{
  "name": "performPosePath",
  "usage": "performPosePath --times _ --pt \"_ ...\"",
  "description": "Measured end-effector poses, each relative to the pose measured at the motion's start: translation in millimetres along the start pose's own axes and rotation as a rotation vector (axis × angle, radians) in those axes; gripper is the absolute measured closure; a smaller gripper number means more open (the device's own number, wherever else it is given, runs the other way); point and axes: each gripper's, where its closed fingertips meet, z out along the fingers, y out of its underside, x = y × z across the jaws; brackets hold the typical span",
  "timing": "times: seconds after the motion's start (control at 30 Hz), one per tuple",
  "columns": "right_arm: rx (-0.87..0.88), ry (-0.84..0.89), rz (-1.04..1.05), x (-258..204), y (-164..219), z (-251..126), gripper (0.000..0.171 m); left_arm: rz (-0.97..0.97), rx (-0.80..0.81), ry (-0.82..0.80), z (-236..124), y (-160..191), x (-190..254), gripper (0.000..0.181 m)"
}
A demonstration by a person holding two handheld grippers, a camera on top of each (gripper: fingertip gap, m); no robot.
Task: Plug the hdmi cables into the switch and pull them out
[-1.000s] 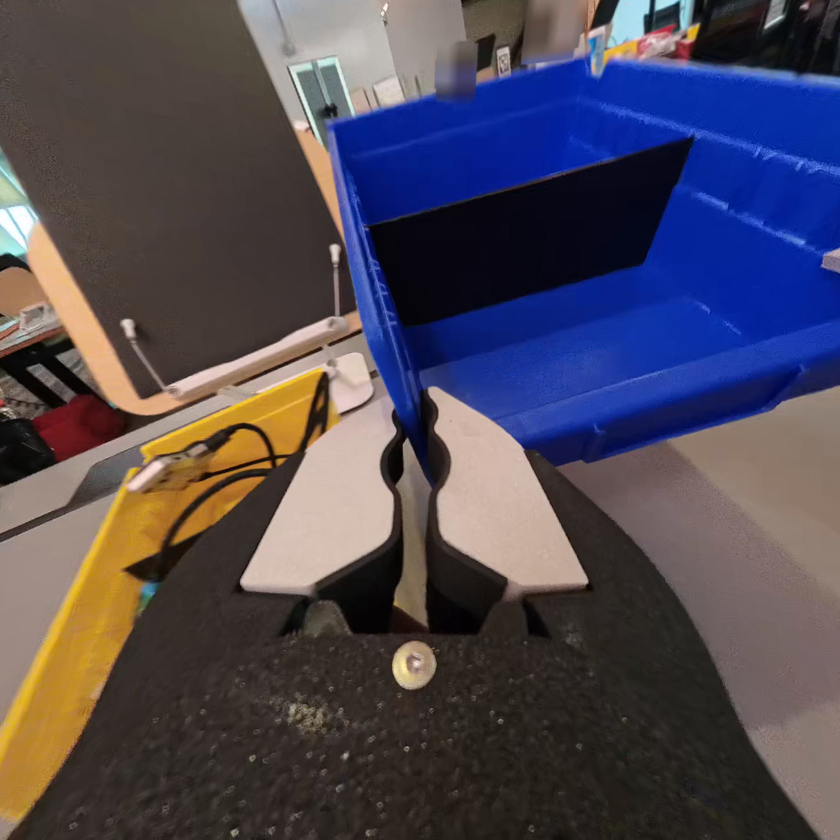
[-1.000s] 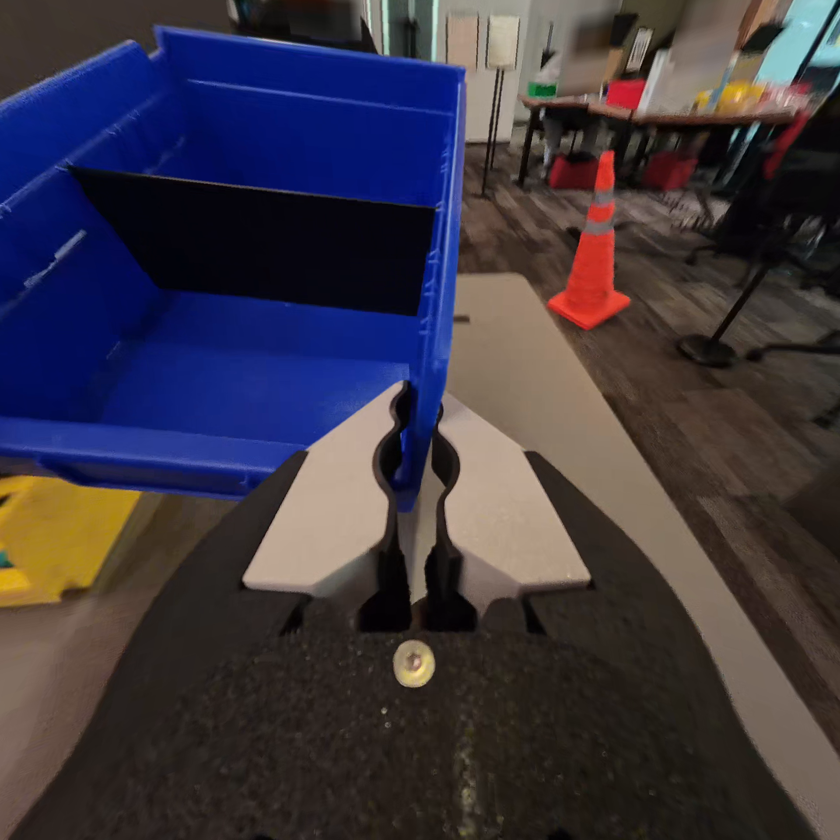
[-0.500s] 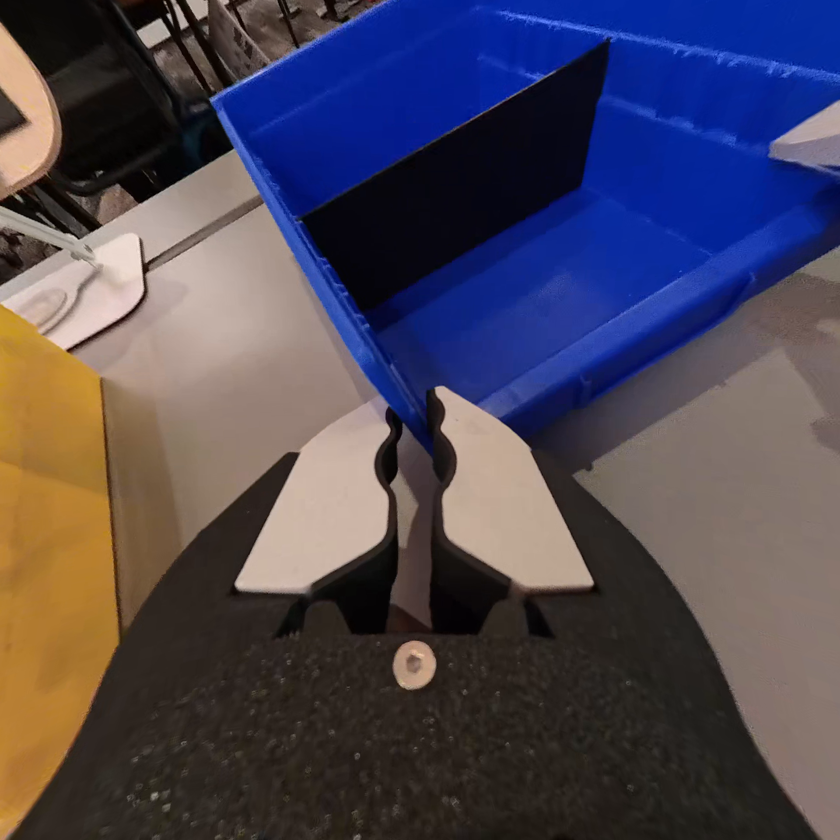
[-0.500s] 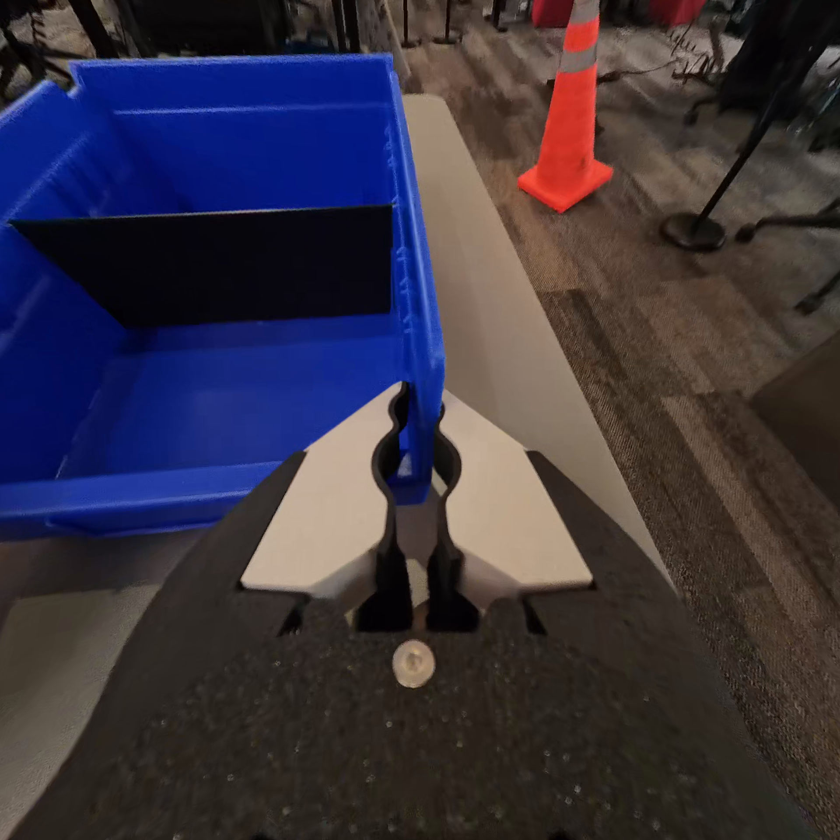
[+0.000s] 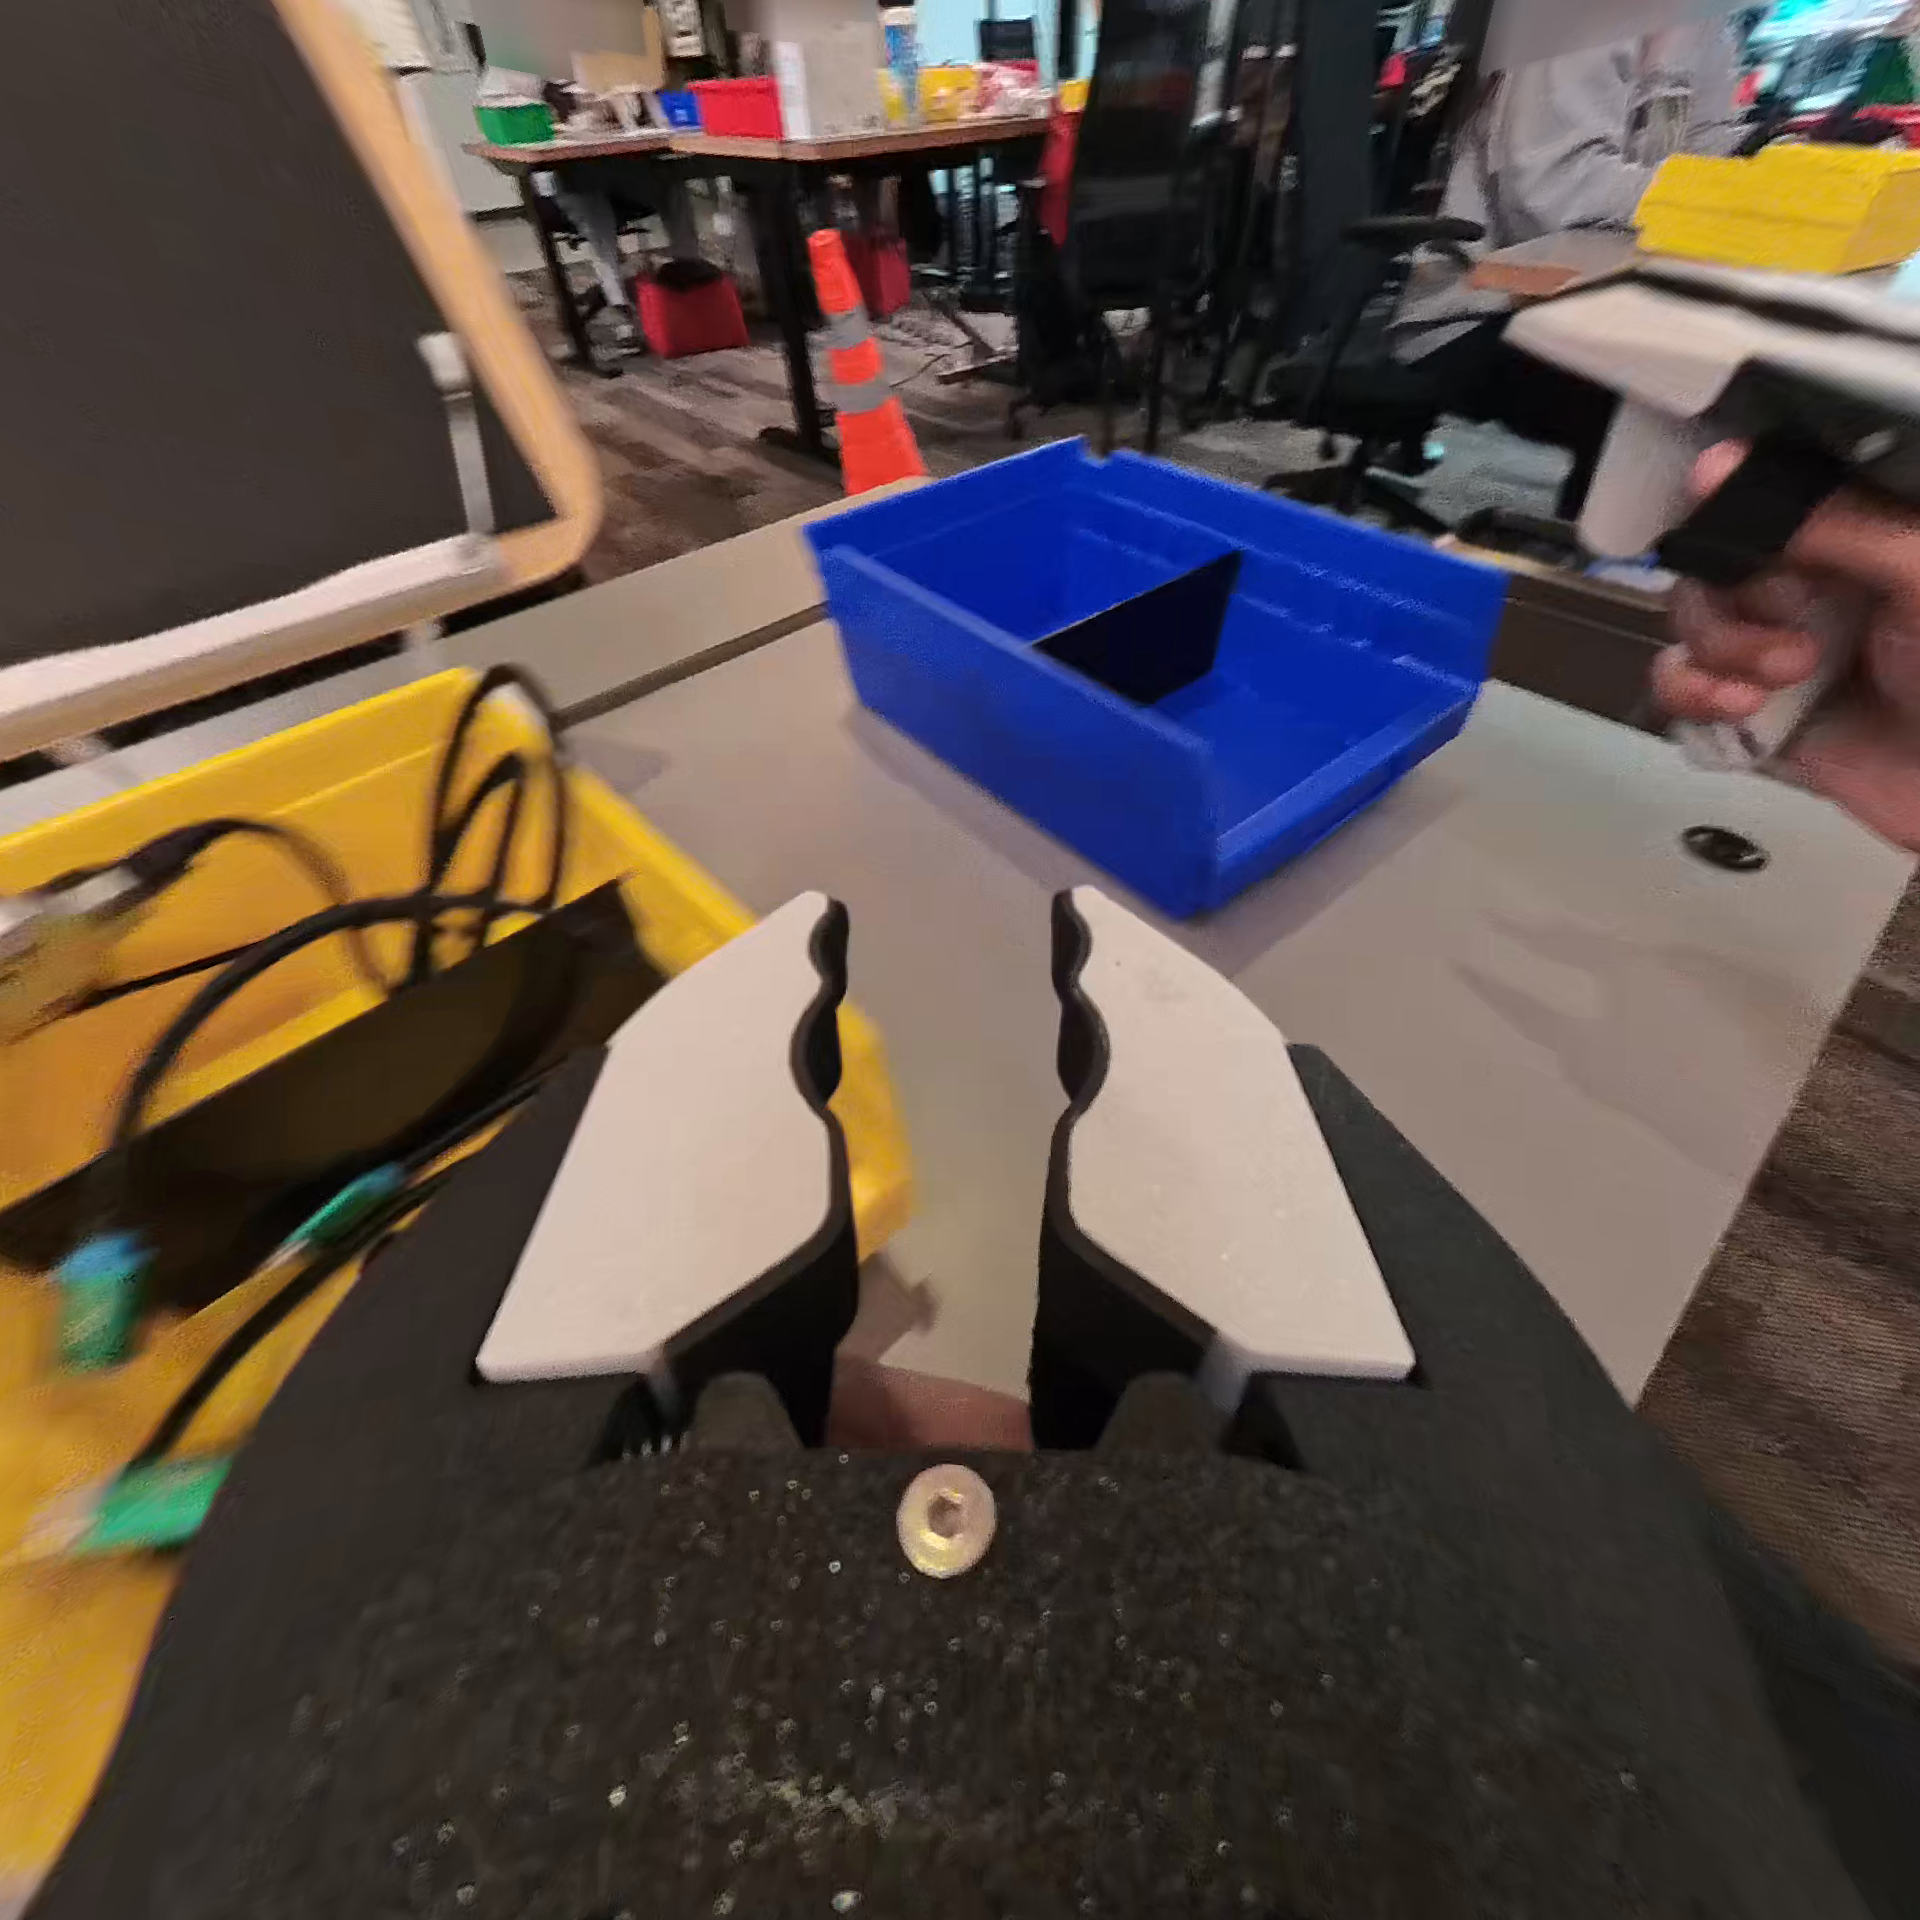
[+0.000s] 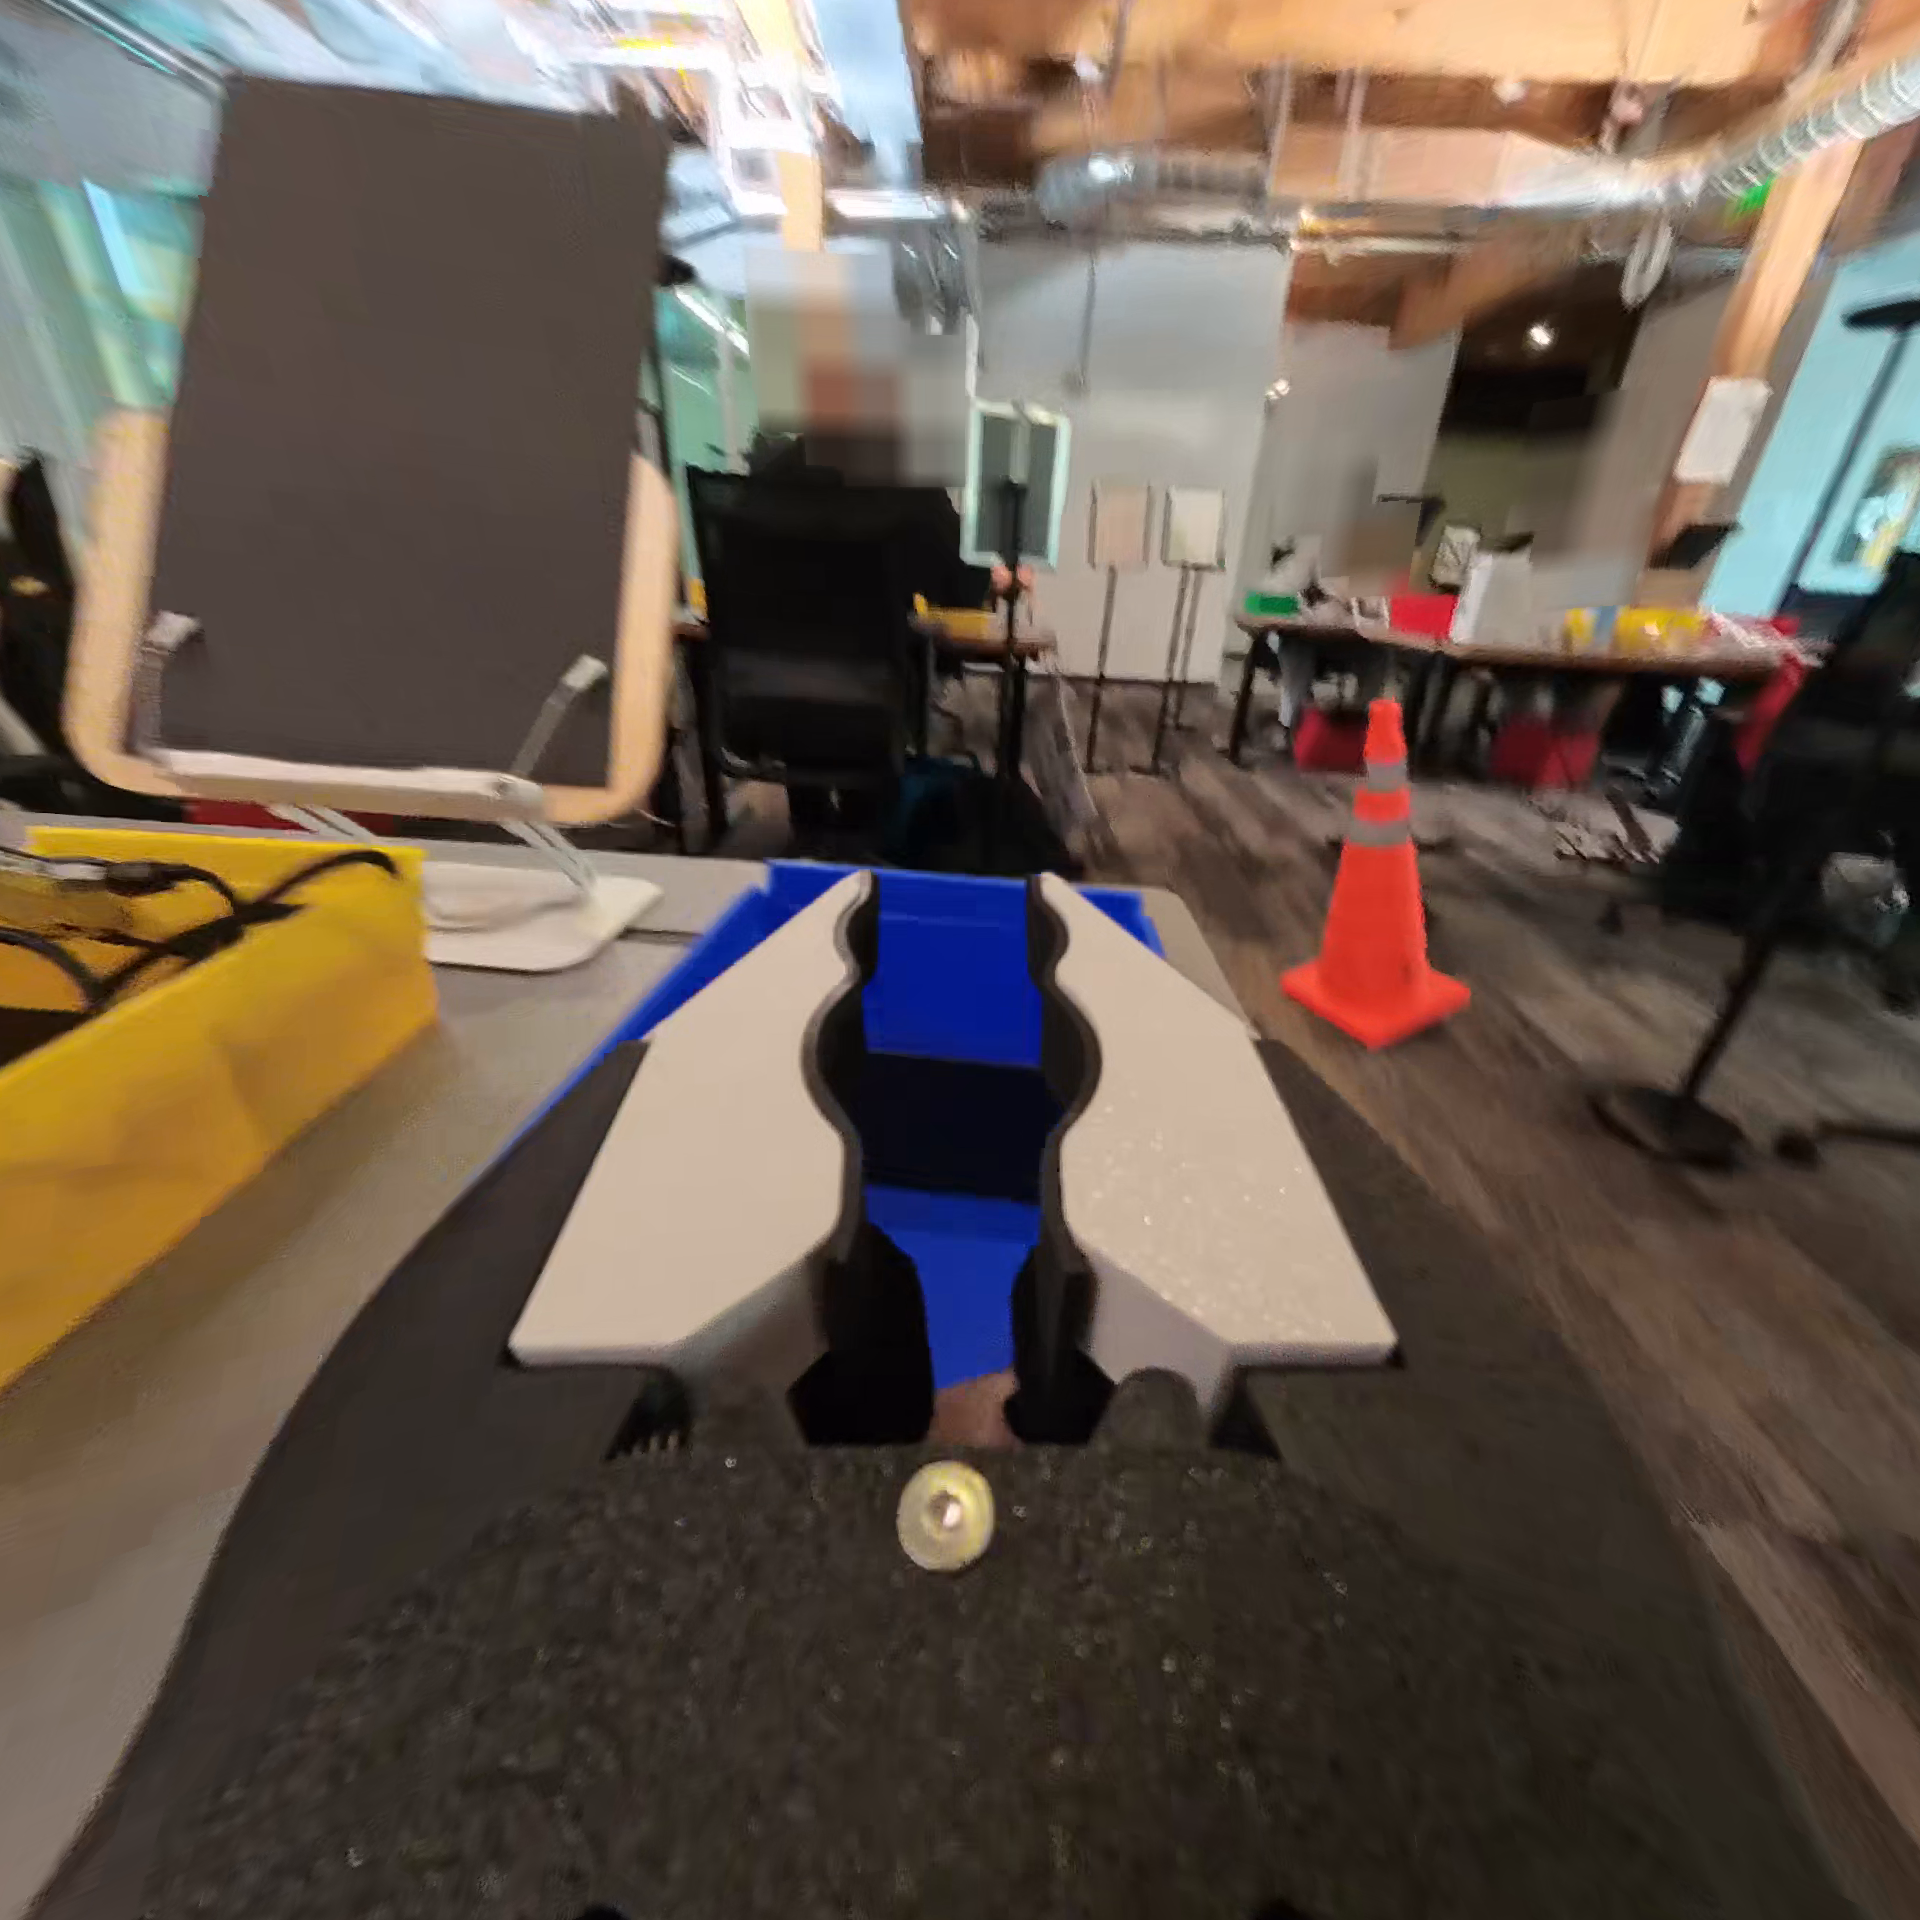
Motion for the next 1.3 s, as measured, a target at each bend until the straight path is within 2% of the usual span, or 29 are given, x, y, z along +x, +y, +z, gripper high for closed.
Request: performPosePath --times 0.1,0.27,0.37,0.4,0.47,0.53,0.6,0.7,0.8,0.83,0.87,0.93,1.03,1.13,1.3 --pt "0.013 -0.078 0.009 -50.3 -11.5 9.1 0.142 0.021 -0.005 -0.138 -49.1 23.9 -62.4 0.148" --pt "-0.04 -0.127 0.074 -141.1 5.8 27.8 0.143 0.005 -0.009 -0.406 -109.1 81.1 -146.3 0.158" --pt "-0.07 -0.194 0.104 -213.5 26.5 21.6 0.161 0.021 -0.034 -0.447 -116.4 110.9 -171.7 0.172" --pt "-0.082 -0.202 0.107 -235.3 35.9 17.5 0.169 0.037 -0.07 -0.46 -115.0 115.8 -179.0 0.171" --pt "-0.16 -0.179 0.064 -265.3 62.0 12.5 0.169 0.019 -0.084 -0.471 -111.7 117.5 -185.3 0.166" --pt "-0.229 -0.131 0.079 -275.1 80.4 10.1 0.167 -0.068 -0.084 -0.408 -102.9 120.9 -178.1 0.158" --pt "-0.275 -0.183 0.144 -289.6 89.1 5.1 0.155 -0.162 -0.061 -0.334 -94.0 118.9 -166.3 0.15" --pt "-0.317 -0.17 0.145 -294.5 97.7 1.3 0.153 -0.212 -0.063 -0.34 -80.1 120.0 -168.3 0.145" --pt "-0.389 -0.213 0.133 -311.8 114.9 6.4 0.15 -0.202 -0.111 -0.389 -61.4 131.0 -181.2 0.149" --pt "-0.392 -0.198 0.128 -312.7 117.5 9.1 0.151 -0.217 -0.124 -0.419 -60.6 134.7 -186.3 0.16" --pt "-0.389 -0.168 0.123 -310.9 119.1 12.5 0.154 -0.222 -0.123 -0.444 -62.8 134.8 -190.5 0.171" --pt "-0.397 -0.099 0.081 -303.5 122.5 19.4 0.168 -0.182 -0.135 -0.435 -64.2 135.5 -191.2 0.171" --pt "-0.382 -0.059 0.033 -310.1 119.3 19.8 0.169 -0.149 -0.177 -0.52 -72.5 137.6 -197.2 0.177" --pt "-0.34 -0.011 -0.007 -323.2 110.9 12.5 0.169 -0.154 -0.183 -0.519 -83.9 136.0 -208.0 0.178" --pt "-0.324 -0.077 0.026 -374.8 95.5 11.9 0.167 -0.203 -0.16 -0.553 -121.4 131.3 -252.2 0.179"
